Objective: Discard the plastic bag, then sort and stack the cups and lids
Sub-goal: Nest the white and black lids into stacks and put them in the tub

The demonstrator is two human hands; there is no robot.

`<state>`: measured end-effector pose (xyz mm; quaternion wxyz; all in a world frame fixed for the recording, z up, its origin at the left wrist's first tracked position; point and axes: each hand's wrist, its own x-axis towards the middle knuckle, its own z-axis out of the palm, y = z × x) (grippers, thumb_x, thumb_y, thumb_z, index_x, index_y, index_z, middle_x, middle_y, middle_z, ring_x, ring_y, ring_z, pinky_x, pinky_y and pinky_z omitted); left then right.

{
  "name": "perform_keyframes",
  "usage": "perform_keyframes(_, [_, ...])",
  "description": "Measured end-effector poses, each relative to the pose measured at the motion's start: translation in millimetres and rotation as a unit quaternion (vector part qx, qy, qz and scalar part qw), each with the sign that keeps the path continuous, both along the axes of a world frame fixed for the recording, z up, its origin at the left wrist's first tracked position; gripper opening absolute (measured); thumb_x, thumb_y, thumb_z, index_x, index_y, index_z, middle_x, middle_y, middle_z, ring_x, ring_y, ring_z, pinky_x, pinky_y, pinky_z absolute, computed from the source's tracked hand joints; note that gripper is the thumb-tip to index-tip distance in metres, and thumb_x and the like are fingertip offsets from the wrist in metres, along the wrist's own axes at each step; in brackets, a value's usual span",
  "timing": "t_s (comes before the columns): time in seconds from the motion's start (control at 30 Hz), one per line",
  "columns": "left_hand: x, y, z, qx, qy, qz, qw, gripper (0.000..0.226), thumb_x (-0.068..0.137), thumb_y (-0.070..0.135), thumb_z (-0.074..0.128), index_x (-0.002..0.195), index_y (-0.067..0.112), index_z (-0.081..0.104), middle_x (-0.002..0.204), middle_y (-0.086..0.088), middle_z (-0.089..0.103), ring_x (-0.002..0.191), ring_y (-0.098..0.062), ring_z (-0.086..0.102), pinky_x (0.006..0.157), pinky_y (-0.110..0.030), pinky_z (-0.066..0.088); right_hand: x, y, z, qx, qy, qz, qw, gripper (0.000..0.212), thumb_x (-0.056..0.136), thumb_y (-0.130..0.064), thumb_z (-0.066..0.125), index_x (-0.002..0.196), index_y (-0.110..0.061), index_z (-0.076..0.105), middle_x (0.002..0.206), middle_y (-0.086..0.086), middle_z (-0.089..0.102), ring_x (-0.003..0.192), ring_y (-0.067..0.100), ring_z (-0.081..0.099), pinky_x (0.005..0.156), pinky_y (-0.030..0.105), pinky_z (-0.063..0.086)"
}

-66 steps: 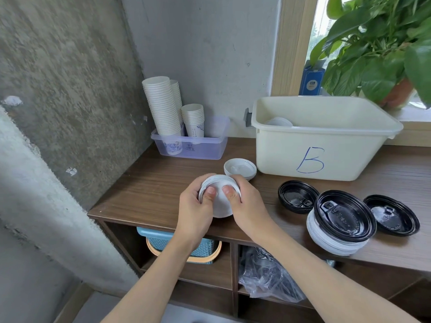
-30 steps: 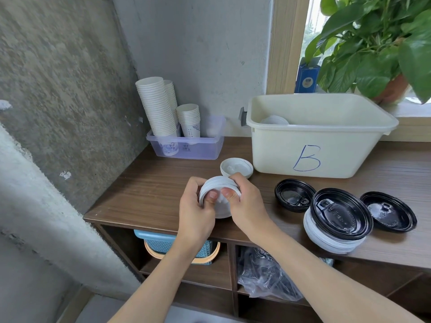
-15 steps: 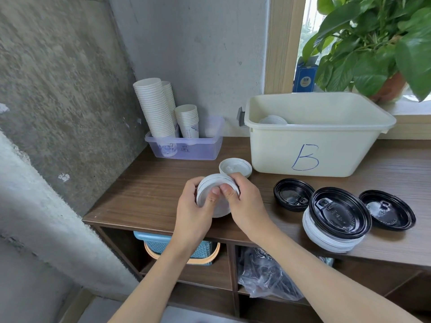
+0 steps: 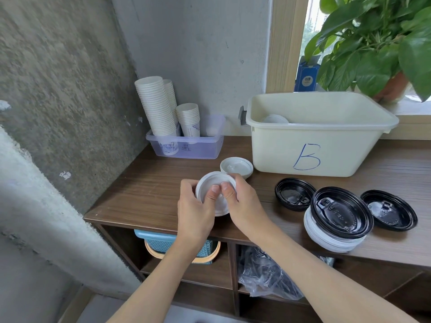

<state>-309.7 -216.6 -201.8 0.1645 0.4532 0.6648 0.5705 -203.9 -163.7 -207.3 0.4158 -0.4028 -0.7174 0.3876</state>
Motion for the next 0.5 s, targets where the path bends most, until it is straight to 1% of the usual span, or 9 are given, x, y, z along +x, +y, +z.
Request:
perform_keyframes(0.13, [-1.8, 1.3, -1.6, 0.008, 0.001, 0.019, 1.0, 0.029, 0.082, 0.044, 0.072, 0.088, 0.021, 0.056, 0.081, 0.009, 0.062, 0.074, -0.003, 0.059, 0.061, -0.01, 0.044, 1.2, -1.3, 1.2, -0.016, -0.009, 0.006, 1.0, 0.037, 0.102, -0.026, 0.038, 0.136, -0.013, 0.042, 0.115, -0.007, 0.054, 0.105, 0.005, 0.049, 0.074, -0.003, 0.034])
perform_keyframes(0.2, [-0.5, 0.6, -1.7, 0.01, 0.005, 0.019, 1.0, 0.03, 0.083, 0.045, 0.071, 0.087, 0.02, 0.055, 0.077, 0.009, 0.061, 0.071, -0.001, 0.058, 0.06, -0.01, 0.044, 1.1, -1.7, 2.0, -0.019, -0.01, 0.008, 1.0, 0.036, 0.102, -0.026, 0.037, 0.135, -0.012, 0.042, 0.114, -0.006, 0.055, 0.105, 0.007, 0.051, 0.073, -0.002, 0.034])
perform_keyframes(0.27, [1.7, -0.7, -1.3, 0.011, 0.017, 0.016, 1.0, 0.028, 0.085, 0.043, 0.069, 0.085, 0.02, 0.053, 0.074, 0.01, 0.059, 0.07, 0.0, 0.058, 0.058, -0.01, 0.043, 0.9, -2.6, 3.8, -0.019, -0.008, 0.003, 1.0, 0.033, 0.102, -0.024, 0.038, 0.131, -0.01, 0.043, 0.108, -0.005, 0.055, 0.099, 0.009, 0.052, 0.071, -0.002, 0.035])
perform_keyframes(0.33, [4.2, -1.5, -1.0, 0.012, 0.027, 0.013, 0.999, 0.029, 0.087, 0.042, 0.067, 0.086, 0.017, 0.052, 0.072, 0.011, 0.058, 0.067, 0.001, 0.058, 0.055, -0.01, 0.042, 1.5, -3.1, 5.2, -0.015, -0.008, -0.007, 1.0, 0.029, 0.102, -0.023, 0.038, 0.125, -0.007, 0.045, 0.101, 0.0, 0.058, 0.091, 0.015, 0.053, 0.07, 0.005, 0.037])
perform_keyframes(0.37, [4.7, -1.1, -1.3, 0.013, 0.03, 0.009, 0.999, 0.03, 0.087, 0.043, 0.066, 0.088, 0.015, 0.053, 0.072, 0.011, 0.058, 0.067, 0.003, 0.058, 0.054, -0.01, 0.042, 1.6, -3.2, 5.8, -0.01, -0.008, -0.013, 1.0, 0.026, 0.102, -0.022, 0.038, 0.121, -0.007, 0.046, 0.098, 0.003, 0.059, 0.09, 0.019, 0.055, 0.069, 0.009, 0.038])
perform_keyframes(0.4, [4.3, -0.3, -1.7, 0.012, 0.032, 0.004, 0.999, 0.031, 0.088, 0.045, 0.064, 0.09, 0.015, 0.054, 0.073, 0.011, 0.059, 0.069, 0.005, 0.058, 0.055, -0.01, 0.042, 1.5, -3.6, 6.3, -0.004, -0.006, -0.017, 1.0, 0.024, 0.102, -0.022, 0.038, 0.118, -0.007, 0.046, 0.096, 0.004, 0.061, 0.089, 0.021, 0.055, 0.067, 0.009, 0.038])
perform_keyframes(0.5, [-0.4, 4.7, -4.9, -0.004, 0.043, -0.021, 0.999, 0.029, 0.093, 0.048, 0.054, 0.099, 0.021, 0.062, 0.083, 0.013, 0.066, 0.08, 0.004, 0.061, 0.064, -0.012, 0.044, 1.2, -4.7, 5.7, 0.011, -0.007, -0.015, 1.0, 0.019, 0.101, -0.021, 0.039, 0.112, -0.007, 0.047, 0.087, 0.002, 0.061, 0.08, 0.018, 0.055, 0.062, 0.009, 0.037])
